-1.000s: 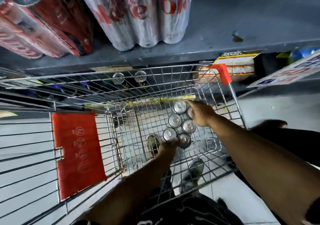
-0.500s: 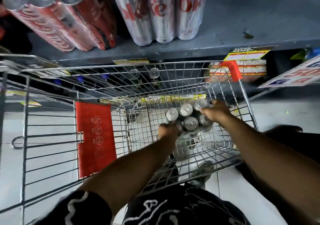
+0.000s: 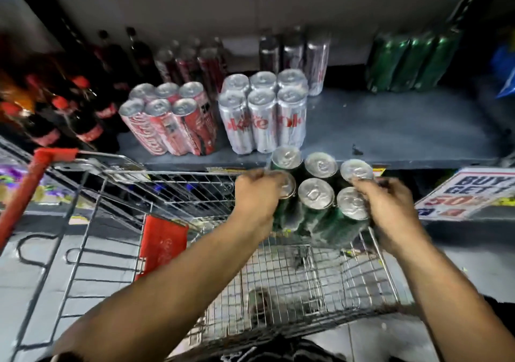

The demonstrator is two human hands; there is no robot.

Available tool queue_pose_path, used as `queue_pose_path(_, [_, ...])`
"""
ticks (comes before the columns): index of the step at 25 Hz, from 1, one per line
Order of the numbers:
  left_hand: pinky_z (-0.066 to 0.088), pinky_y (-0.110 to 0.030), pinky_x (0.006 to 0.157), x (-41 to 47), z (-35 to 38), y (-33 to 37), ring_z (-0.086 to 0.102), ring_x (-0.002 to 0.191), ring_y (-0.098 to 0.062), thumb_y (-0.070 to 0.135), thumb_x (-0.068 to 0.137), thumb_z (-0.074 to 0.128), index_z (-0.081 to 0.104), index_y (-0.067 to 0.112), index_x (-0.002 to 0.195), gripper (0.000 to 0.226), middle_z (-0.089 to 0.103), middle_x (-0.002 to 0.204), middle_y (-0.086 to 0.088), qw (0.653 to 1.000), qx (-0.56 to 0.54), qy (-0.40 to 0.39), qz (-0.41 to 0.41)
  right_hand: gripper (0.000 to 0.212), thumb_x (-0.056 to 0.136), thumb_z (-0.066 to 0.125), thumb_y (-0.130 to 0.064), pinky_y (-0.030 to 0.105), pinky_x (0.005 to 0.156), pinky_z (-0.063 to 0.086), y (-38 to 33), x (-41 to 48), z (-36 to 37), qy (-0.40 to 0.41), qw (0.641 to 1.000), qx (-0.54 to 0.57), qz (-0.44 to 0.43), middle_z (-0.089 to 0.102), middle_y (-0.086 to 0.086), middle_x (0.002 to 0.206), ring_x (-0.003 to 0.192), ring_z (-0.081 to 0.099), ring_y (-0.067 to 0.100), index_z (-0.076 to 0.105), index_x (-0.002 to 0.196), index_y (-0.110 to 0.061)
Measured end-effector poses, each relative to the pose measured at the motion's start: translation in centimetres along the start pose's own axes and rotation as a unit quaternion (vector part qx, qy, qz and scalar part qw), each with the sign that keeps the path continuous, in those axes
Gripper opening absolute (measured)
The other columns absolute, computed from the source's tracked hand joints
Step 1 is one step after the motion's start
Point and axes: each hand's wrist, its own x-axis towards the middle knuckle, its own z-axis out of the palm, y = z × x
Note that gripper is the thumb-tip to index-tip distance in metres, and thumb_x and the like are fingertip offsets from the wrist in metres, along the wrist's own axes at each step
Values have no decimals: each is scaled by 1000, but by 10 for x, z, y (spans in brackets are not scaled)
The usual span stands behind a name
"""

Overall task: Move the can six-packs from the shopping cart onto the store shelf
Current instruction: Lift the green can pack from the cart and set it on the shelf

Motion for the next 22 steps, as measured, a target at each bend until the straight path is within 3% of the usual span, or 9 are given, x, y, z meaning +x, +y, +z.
queue_pose_path(4, [46,-10,47,-18,22,51,62,56,-1,2,75,70,66,13,63,17,67,59,7,995,-30,-38,93,31,59,78,-42,22,47,46,-71,0,-23,-2,995,78,-66,66,-6,60,51,61,12,57,66,-22])
queue_pose_path(6, [45,-17,52,-17,40,67,59,61,-8,3,75,71,60,13,66,17,64,63,2,992,-34,-46,110,27,66,78,-34,23,54,45,-100,11,-32,7,993,72,-89,63,-11,50,50,58,8,55,62,-21])
queue_pose_path(9, [43,-18,51,-1,70,69,52,51,-6,3,77,69,53,14,59,26,57,52,5,990,-32,-36,131,23,69,77,-33,28,61,46,-123,45,-39,32,993,22,-107,63,-11,48,56,59,11,63,61,-17])
queue_pose_path(12, [45,-25,57,20,96,62,52,62,-14,8,75,71,51,18,62,26,57,65,-1,990,0,-29,135,23,70,72,-36,23,61,53,-129,86,-39,32,991,-49,-121,72,-8,62,60,65,9,70,74,-13])
queue_pose_path(15, [56,-38,72,42,114,58,66,76,-24,14,66,83,59,14,75,26,69,83,-9,984,61,-45,162,28,69,66,-43,38,77,57,-122,119,-37,47,986,-112,-115,76,7,83,79,70,21,71,74,-16])
queue_pose_path(18, [57,-39,80,62,123,56,67,91,-28,20,56,90,65,3,94,49,70,100,-14,967,169,-59,179,34,71,65,-46,47,82,57,-119,139,-34,49,984,-123,-115,75,11,88,87,71,27,71,84,-15])
queue_pose_path(22, [56,-42,86,88,134,48,66,96,-28,22,63,84,64,4,101,47,70,103,-12,954,236,-39,180,41,74,64,-50,42,85,56,-118,152,-32,71,971,-191,-126,75,5,88,91,69,24,70,94,-15])
